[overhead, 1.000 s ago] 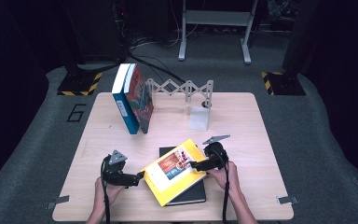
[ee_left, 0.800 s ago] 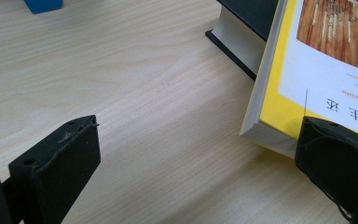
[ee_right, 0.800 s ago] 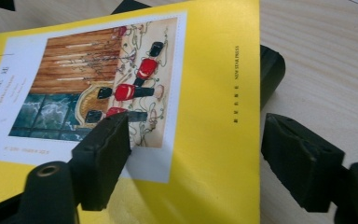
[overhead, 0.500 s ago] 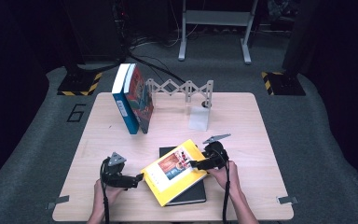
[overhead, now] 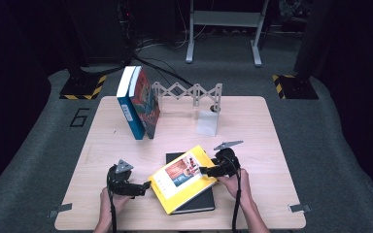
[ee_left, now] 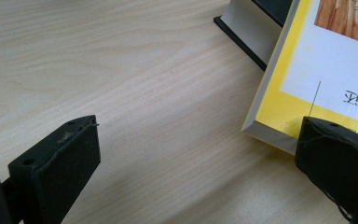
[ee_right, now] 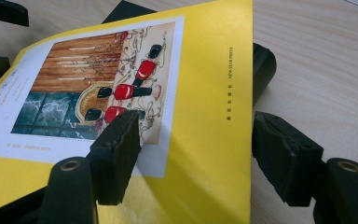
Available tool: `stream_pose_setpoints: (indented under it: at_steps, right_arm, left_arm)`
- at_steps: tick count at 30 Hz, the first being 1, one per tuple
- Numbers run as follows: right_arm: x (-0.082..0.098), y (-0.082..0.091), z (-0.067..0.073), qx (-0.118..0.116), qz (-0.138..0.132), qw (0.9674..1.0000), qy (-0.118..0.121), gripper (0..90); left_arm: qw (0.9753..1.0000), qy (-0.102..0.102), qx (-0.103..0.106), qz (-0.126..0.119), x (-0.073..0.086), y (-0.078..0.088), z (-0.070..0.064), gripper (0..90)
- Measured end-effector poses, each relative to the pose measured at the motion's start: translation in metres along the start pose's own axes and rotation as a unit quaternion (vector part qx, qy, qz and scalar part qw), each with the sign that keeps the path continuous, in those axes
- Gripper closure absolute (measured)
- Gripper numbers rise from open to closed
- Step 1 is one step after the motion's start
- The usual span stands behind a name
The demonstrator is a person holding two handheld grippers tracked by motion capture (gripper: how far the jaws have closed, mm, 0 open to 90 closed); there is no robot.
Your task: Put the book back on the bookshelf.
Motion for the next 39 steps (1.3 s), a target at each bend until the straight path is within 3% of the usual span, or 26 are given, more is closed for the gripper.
stream_pose_setpoints:
  at_steps: [7, 14, 16, 27, 32, 35, 37, 39]
  right_arm:
    - [0.005, 0.004, 0.000, 0.002, -0.011, 0.9999, -0.012, 34.3]
    - [0.005, 0.004, 0.001, 0.012, -0.013, 0.9998, -0.013, 34.8]
    - [0.006, 0.006, 0.000, 0.017, -0.012, 0.9996, -0.017, 35.2]
    - [0.016, 0.016, -0.001, 0.036, -0.014, 0.9986, -0.037, 35.8]
    - [0.020, 0.019, -0.002, 0.032, -0.018, 0.9981, -0.050, 35.7]
    - [0.021, 0.022, -0.003, 0.026, -0.019, 0.9986, -0.041, 36.0]
    - [0.019, 0.024, -0.004, 0.038, -0.032, 0.9987, -0.014, 36.4]
    - [0.015, 0.030, -0.008, 0.043, -0.049, 0.9978, -0.015, 36.0]
  left_arm:
    - [1.0000, -0.004, -0.004, -0.006, 0.000, 0.006, -0.001, 0.0]
    - [0.9999, -0.005, 0.002, 0.011, 0.011, 0.002, -0.005, 0.1]
    - [1.0000, 0.001, -0.003, 0.005, 0.008, 0.000, -0.004, 0.2]
    - [0.9997, 0.001, -0.012, 0.023, -0.008, -0.017, 0.007, 0.2]
    - [0.9996, 0.018, -0.014, 0.016, -0.019, -0.028, 0.014, 0.2]
    - [0.9994, 0.030, -0.012, 0.010, -0.021, -0.030, 0.017, 0.2]
    - [0.9995, 0.024, -0.010, 0.019, -0.018, -0.027, 0.017, 0.2]
    - [0.9996, 0.018, -0.012, 0.017, -0.017, -0.021, 0.016, 0.2]
Point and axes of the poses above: each handheld gripper's, and its own axes: y roughly backward along the jaws, x roughly out of its underside, z roughly to its left, the point moved 10 cm from there along -y, roughly forward along the jaws
